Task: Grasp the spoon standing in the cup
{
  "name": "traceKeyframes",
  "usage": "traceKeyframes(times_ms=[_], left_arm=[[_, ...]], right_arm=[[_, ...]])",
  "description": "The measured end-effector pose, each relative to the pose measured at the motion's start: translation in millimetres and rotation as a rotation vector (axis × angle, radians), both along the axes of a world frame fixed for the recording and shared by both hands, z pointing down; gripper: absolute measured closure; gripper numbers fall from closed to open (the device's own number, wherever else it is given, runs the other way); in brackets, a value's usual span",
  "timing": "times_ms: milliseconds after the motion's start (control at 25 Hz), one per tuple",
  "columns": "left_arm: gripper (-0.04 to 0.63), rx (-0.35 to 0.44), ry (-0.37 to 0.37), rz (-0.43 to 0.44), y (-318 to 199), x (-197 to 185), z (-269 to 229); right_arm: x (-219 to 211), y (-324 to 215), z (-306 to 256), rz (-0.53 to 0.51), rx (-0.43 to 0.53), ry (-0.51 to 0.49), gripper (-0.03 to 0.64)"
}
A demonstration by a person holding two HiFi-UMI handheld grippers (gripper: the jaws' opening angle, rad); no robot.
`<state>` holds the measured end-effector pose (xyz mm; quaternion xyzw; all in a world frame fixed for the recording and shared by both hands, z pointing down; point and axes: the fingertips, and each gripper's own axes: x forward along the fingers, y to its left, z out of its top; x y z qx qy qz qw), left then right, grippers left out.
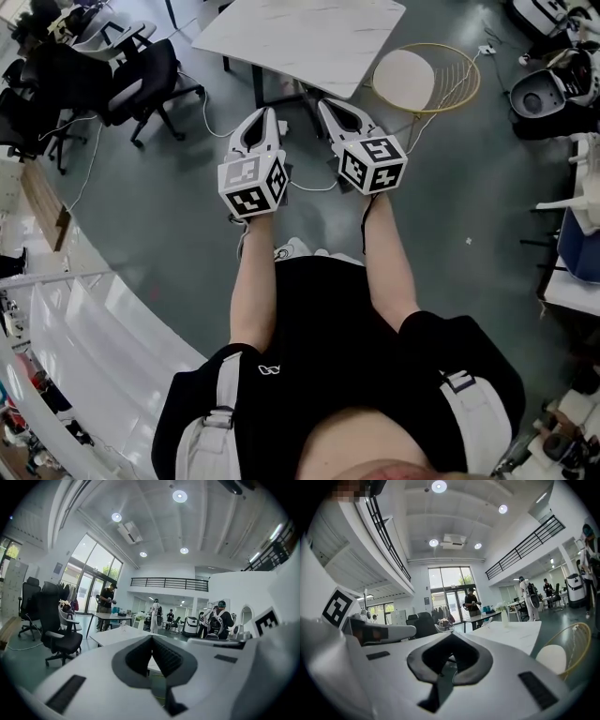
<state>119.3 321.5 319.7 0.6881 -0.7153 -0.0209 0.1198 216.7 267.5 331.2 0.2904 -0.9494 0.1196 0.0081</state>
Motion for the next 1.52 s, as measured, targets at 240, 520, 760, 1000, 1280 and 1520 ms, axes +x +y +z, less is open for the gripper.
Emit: traceKeyframes(times_ms=[240, 520, 760, 1000, 1280, 1520], left_arm=[[0.581, -0.011, 0.014, 0.015, -15, -20, 0], [0.581, -0.013, 0.056, 0.024, -30, -48, 5], [0.581, -0.010, 0.092, 0.024, -30, -70, 15], [0.581, -0.002, 0.120, -0.002, -22, -107, 21], [0.581, 0.052, 0.155, -0.020, -26, -129, 8], [0.581, 0.117, 0.157, -0.042, -33, -147, -10]], right_arm=[[-12, -19, 2, 0.044, -0.035, -0.010, 0.611], [-34, -31, 2, 0.062, -0.039, 0.008, 0.611], [-40, -37, 7, 0.099, -0.039, 0.035, 0.611], [-56, -41, 11, 0.127, -0.039, 0.056, 0.611], [-74, -49, -12, 0.113, 0.011, 0.079, 0.611], [-85, -65, -37, 0.109, 0.069, 0.061, 0.611]])
